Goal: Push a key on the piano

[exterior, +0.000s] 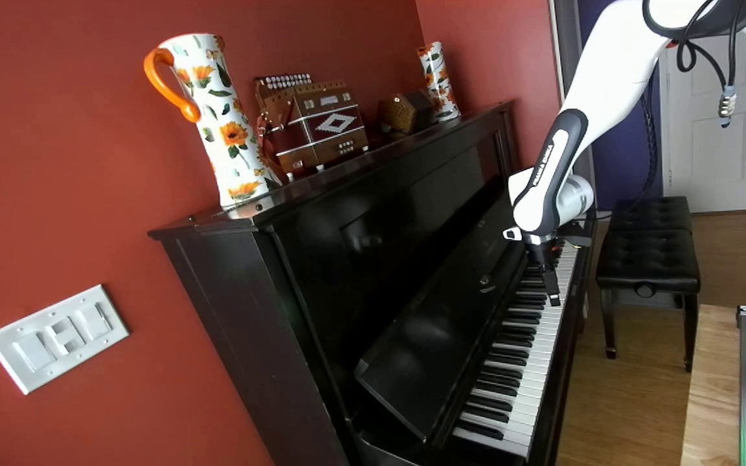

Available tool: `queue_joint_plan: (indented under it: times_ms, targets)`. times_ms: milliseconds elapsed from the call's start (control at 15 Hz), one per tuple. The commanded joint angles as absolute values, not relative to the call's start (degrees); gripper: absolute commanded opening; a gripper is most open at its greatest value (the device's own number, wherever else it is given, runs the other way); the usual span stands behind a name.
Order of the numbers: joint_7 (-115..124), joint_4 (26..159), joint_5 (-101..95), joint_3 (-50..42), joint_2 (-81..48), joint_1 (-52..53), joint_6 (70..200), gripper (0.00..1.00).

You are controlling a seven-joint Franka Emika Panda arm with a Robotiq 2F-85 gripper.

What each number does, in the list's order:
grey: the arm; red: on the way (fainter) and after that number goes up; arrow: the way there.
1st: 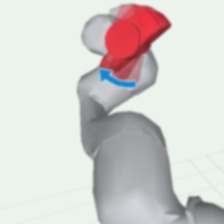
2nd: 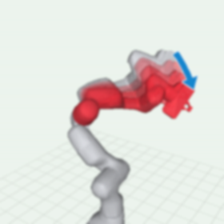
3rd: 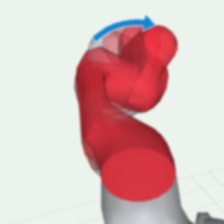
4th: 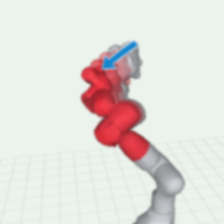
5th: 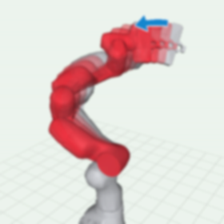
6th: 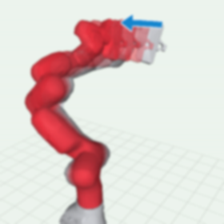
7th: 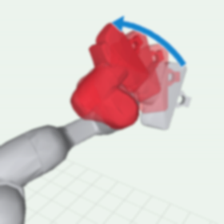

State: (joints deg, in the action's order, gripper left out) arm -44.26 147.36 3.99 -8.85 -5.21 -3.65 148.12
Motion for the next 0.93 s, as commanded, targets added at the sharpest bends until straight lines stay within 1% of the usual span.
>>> queue_joint_plan:
  times_ms: [0,67,133,200,333,667,733,867]
  targets:
    - [-40.33,145.71,0.92,-7.94,-9.7,-5.75,152.44,0.84]
    - [-39.81,145.39,0.76,-7.86,-10.48,-6.13,153.28,0.74]
    - [-39.19,145.09,0.46,-7.86,-11.3,-6.59,154.28,0.67]
    - [-39.42,144.83,0.86,-7.56,-11.99,-7.14,154.98,0.57]
    - [-39.49,144.29,1.37,-6.99,-13.26,-8.22,156.22,0.43]
    - [-40.16,142.72,2.97,-4.62,-16.01,-10.98,157.38,0.04]
    - [-40.19,142.44,3.07,-4.26,-16.41,-11.41,157.34,0.01]
    - [-40.14,141.93,3.12,-3.65,-17.17,-12.08,157.41,0.0]
